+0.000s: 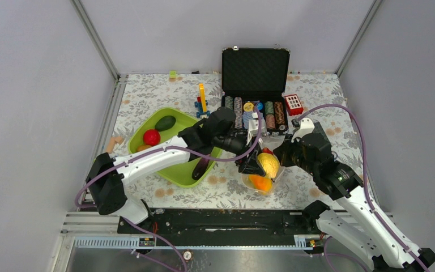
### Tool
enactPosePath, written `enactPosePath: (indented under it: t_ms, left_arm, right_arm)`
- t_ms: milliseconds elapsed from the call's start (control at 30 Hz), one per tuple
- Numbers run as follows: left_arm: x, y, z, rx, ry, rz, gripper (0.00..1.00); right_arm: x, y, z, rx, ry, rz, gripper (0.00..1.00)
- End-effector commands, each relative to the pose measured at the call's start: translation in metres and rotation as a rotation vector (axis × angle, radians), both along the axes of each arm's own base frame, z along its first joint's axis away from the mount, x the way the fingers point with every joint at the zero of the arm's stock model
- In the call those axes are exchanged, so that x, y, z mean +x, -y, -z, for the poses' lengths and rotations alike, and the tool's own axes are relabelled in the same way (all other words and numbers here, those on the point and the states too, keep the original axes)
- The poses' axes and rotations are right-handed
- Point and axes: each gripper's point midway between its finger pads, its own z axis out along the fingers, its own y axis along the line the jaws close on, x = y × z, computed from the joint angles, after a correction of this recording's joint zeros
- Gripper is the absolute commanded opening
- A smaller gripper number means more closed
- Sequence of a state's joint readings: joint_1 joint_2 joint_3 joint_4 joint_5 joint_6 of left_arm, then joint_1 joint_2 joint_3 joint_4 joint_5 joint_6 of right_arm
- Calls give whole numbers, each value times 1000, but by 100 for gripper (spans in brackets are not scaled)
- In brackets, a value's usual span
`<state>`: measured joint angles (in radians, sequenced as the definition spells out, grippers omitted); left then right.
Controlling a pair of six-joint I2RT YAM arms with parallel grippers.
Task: Place the food in the zip-top bag and seal the zipper
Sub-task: Place the fake fruit in the zipper food storage bag.
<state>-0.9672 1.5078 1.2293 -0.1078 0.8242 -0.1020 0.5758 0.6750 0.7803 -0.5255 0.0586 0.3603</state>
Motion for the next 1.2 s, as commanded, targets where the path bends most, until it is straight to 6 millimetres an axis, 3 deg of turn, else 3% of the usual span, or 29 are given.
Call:
enactPosePath:
  t_ms: [0,233,267,400,567,767,900,967,1067,1167]
  left_arm:
    - [27,4,-2,48,87,-112,31]
    - [51,1,4,101,131,-256,48]
    - [53,0,4,105,129,-266,54]
    - [53,1,6,113,119,-265,97]
    - [48,1,4,105,114,-243,99]
    - [39,-4,-16,54,100,-236,99]
    - [35,-16,-34,-1,98,-285,99]
    - [34,-26,-34,-25,104,-324,99]
    - [47,-40,-34,-31,111,-456,99]
    - [68,-54,-21,32,100,-623,99]
  right_arm:
    - [2,-5,-10,35,34,-11,4]
    - [2,-5,-10,34,33,-10,4]
    - [2,-5,-10,35,35,-10,4]
    - [2,-5,-10,34,34,-10,4]
    - [2,-5,-10,31,34,-10,4]
    - [2,-4,-9,30,33,-7,5]
    - [2,-4,-10,31,35,-7,5]
    - [2,-4,-10,32,37,-6,5]
    - [2,-4,-10,33,36,-7,5]
    - [2,-4,-9,33,35,-7,5]
